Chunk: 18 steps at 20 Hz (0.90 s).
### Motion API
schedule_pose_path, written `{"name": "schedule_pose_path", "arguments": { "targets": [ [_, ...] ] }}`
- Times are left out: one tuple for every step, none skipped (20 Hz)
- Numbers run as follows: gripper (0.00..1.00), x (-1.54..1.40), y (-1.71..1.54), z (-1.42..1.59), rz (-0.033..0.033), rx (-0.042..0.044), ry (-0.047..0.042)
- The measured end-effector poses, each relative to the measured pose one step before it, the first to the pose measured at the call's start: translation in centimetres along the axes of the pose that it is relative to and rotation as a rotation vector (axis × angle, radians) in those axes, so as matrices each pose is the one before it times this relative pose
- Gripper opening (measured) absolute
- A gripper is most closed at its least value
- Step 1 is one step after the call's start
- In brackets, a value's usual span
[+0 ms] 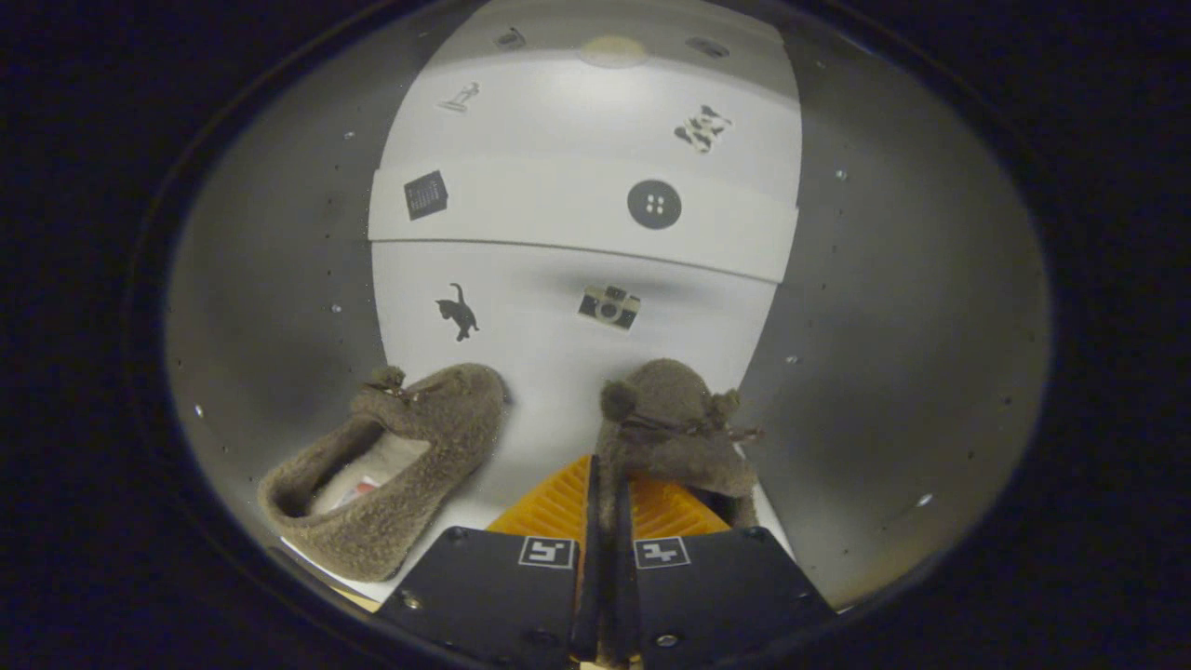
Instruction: Open the shoe cabinet door, grab the shoes and put them into the shoe cabinet, then close the shoe cabinet door.
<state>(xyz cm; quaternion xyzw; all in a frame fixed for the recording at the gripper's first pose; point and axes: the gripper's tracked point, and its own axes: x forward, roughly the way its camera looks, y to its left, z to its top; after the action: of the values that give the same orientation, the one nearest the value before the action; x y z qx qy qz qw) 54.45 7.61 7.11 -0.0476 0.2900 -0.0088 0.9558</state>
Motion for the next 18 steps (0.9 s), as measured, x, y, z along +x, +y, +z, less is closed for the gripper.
{"name": "schedule_pose_path", "arguments": {
  "targets": [
    [0.11, -0.06, 0.413, -0.128, 0.01392, 0.01064, 0.00269],
    [0.12, -0.24, 0.31, 0.12, 0.00248, 0.01157, -0.00769],
    [0.14, -0.194, 0.016, 0.186, -0.00278, 0.01213, -0.01172],
    [0.16, -0.439, 0.141, 0.066, 0.00518, 0.0118, -0.00352],
    [0.18, -0.632, 0.287, -0.058, 0.01266, 0.01543, -0.00373],
    [0.21, -0.726, 0.028, 0.231, -0.00223, 0.00418, -0.00631],
    [0.21, -0.843, -0.089, 0.029, 0.00131, -0.00981, -0.01104],
    [0.22, -0.938, -0.015, 0.195, 0.00182, -0.01652, -0.01609],
    [0.24, -1.143, 0.076, 0.394, 0.00415, -0.01242, -0.02939],
    [0.25, -1.31, 0.044, 0.385, 0.00177, -0.00578, -0.02857],
    [0.32, -1.591, 0.06, 0.13, 0.00131, -0.00203, -0.02062],
    [0.38, -1.694, -0.038, 0.091, -0.00068, 0.0041, -0.01861],
    [0.5, -1.847, 0.159, 0.077, 0.00463, 0.01099, -0.02335],
    [0.63, -1.817, 0.306, 0.144, 0.00776, 0.00692, -0.02198],
    [0.75, -1.948, 0.008, 0.109, -0.00295, -0.0106, -0.01932],
    [0.87, -1.813, -0.001, 0.204, -0.0032, -0.02366, -0.02952],
    [0.99, -2.212, -0.02, 0.774, -0.01509, -0.01882, -0.02973],
    [0.99, -2.329, -0.017, 0.484, -0.01011, -0.01062, -0.02545]
  ]
}}
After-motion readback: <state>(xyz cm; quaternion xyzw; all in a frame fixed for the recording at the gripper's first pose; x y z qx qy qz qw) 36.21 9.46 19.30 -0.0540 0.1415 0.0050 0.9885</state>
